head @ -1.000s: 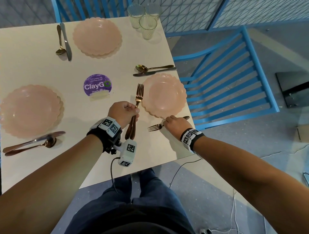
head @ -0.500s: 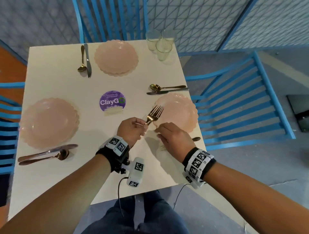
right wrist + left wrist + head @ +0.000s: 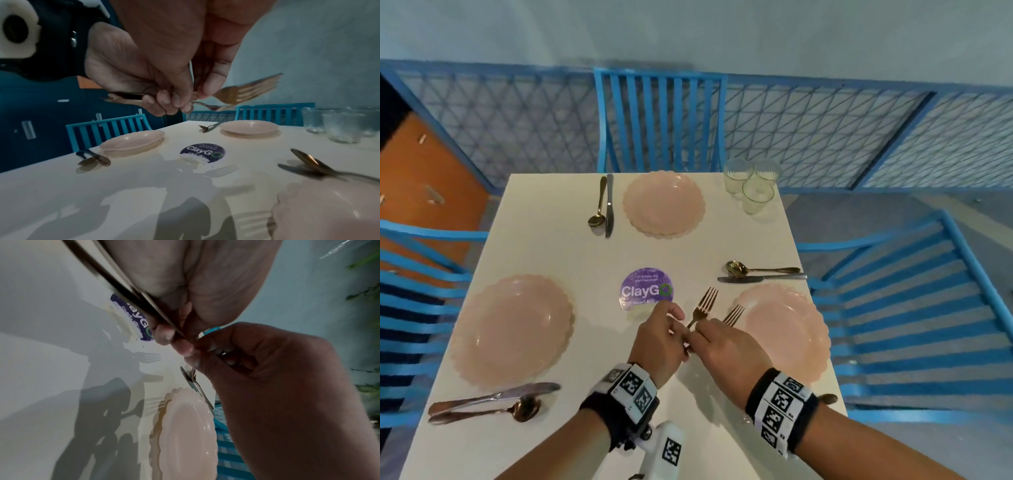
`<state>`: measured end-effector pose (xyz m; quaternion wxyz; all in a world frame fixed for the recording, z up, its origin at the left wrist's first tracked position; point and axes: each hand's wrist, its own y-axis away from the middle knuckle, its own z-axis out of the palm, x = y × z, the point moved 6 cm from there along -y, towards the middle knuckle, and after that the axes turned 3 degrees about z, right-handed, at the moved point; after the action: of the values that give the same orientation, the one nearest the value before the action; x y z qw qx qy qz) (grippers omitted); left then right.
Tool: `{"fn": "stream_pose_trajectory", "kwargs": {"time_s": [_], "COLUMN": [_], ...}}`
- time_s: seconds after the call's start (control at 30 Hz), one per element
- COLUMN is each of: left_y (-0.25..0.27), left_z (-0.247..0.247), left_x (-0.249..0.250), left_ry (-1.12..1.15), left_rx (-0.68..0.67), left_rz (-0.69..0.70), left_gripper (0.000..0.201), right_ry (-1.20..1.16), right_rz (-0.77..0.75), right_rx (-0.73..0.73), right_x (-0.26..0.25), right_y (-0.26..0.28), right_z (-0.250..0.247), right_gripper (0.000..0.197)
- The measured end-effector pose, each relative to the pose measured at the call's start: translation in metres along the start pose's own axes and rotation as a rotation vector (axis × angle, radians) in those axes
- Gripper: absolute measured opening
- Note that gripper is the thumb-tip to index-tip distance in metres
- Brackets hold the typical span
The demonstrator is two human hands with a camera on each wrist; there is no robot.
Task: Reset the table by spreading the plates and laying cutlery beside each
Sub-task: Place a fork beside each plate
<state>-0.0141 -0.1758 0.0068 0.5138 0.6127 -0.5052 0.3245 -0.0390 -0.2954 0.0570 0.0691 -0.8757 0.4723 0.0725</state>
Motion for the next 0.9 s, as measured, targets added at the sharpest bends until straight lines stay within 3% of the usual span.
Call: {"fn": "stream_pose_trajectory", "kwargs": {"time_s": [0.13, 0.17, 0.23, 0.37, 0.5, 0.6, 0.73, 0.83, 0.87, 0.9], "left_y": [-0.021, -0.03, -0.053, -0.097, -0.139, -0.18, -0.229, -0.252, -0.257, -0.261], "left_z": [-0.012, -0.021, -0.053, -0.111, -0.109, -0.098, -0.087, -0.081, -0.08, -0.081], "left_x": [0.01, 0.015, 0.029, 0.039, 0.037, 0.036, 0.044, 0.046, 0.046, 0.045], "left_ry": [-0.018, -0.053, -0.144, -0.12, -0.135, -0.131, -0.242, -0.281, -0.293, -0.302], "left_rx": [-0.034, -0.007, 0.14, 0.355, 0.287, 0.24, 0.255, 0.289, 0.31, 0.331], "left_rz": [-0.01, 0.015, 0.107, 0.098, 0.086, 0.078, 0.129, 0.138, 0.142, 0.149], "left_gripper": [0.031, 0.031, 0.029, 0.024, 0.02, 0.02, 0.014, 0.016, 0.015, 0.014], "right_ry": [-0.117, -0.189, -0.362, -0.714, -0.956, -0.983, -0.94, -0.988, -0.859, -0.553], "right_rz": [0.109, 0.177, 0.321, 0.696, 0.979, 1.061, 1.07, 1.105, 1.093, 0.984], "right_rx": [-0.298, -0.383, -0.416, -0.23, -0.005, 0.052, 0.047, 0.084, 0.058, -0.035], "right_x": [0.005, 0.011, 0.027, 0.085, 0.151, 0.2, 0.255, 0.282, 0.293, 0.299], "right_y": [-0.023, -0.025, -0.03, -0.056, -0.11, -0.16, -0.218, -0.243, -0.25, -0.261], "right_z": [0.014, 0.018, 0.016, 0.004, 0.006, 0.025, 0.057, 0.082, 0.096, 0.108], "right_gripper": [0.006, 0.007, 0.009, 0.011, 0.012, 0.02, 0.016, 0.033, 0.034, 0.037]}}
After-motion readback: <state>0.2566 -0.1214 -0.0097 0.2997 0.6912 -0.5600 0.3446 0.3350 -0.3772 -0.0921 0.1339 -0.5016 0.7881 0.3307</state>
